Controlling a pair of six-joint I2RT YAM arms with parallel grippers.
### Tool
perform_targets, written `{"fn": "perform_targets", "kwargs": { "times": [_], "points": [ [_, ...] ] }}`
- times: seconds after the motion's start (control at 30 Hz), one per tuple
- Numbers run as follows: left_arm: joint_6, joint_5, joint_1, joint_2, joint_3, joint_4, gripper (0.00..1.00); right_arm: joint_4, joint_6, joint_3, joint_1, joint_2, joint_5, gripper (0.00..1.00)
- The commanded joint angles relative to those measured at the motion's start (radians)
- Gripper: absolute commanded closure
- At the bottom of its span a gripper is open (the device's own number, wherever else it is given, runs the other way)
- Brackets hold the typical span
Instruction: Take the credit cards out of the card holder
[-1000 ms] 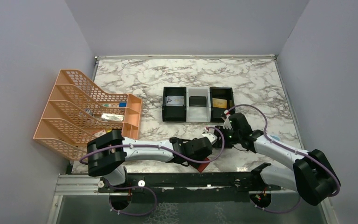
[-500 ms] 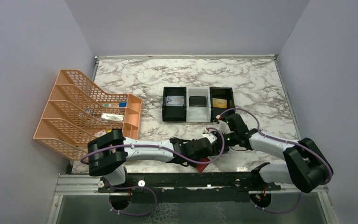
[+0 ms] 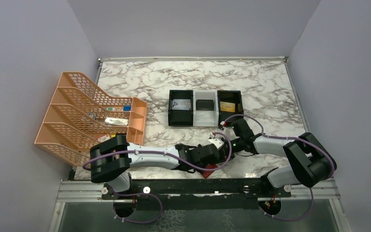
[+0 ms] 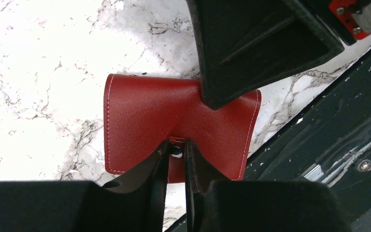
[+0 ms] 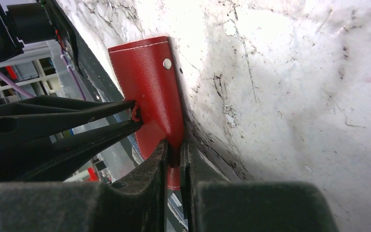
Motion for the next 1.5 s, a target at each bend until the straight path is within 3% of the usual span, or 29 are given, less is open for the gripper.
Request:
{"fn": "perform_targets", "kwargs": {
  "times": [0.0, 0.17, 0.47, 0.63, 0.8, 1.07, 1.4, 1.47],
  "points": [
    [-0.034, -0.108, 0.000, -0.044, -0.032, -0.012, 0.94, 0.047, 0.031, -0.034, 0.011, -0.010, 0.067, 0.94],
    [-0.093, -0.185, 0.000, -0.082, -0.061, -0.021, 0.98, 0.109, 0.113, -0.081, 0.011, -0.060, 0.111, 0.99],
    [-0.151, -0.251, 0.002, -0.104, -0.083, -0.027, 0.97, 0.151, 0.185, -0.136, 0.011, -0.105, 0.155, 0.99],
    [-0.139, -0.237, 0.002, -0.086, -0.057, -0.023, 0.78, 0.155, 0.198, -0.136, 0.011, -0.111, 0.168, 0.99],
    [-0.195, -0.235, 0.002, -0.102, -0.055, -0.035, 0.51, 0.192, 0.268, -0.165, 0.011, -0.157, 0.201, 0.99],
    [-0.396, -0.237, 0.009, -0.105, -0.056, -0.097, 0.37, 0.224, 0.344, -0.210, 0.011, -0.207, 0.242, 0.99],
    [-0.560, -0.260, 0.047, -0.114, -0.081, -0.135, 0.28, 0.278, 0.422, -0.283, 0.011, -0.264, 0.280, 0.99],
    [-0.588, -0.271, 0.051, -0.123, -0.092, -0.133, 0.21, 0.290, 0.436, -0.301, 0.011, -0.263, 0.283, 0.99]
  ]
}}
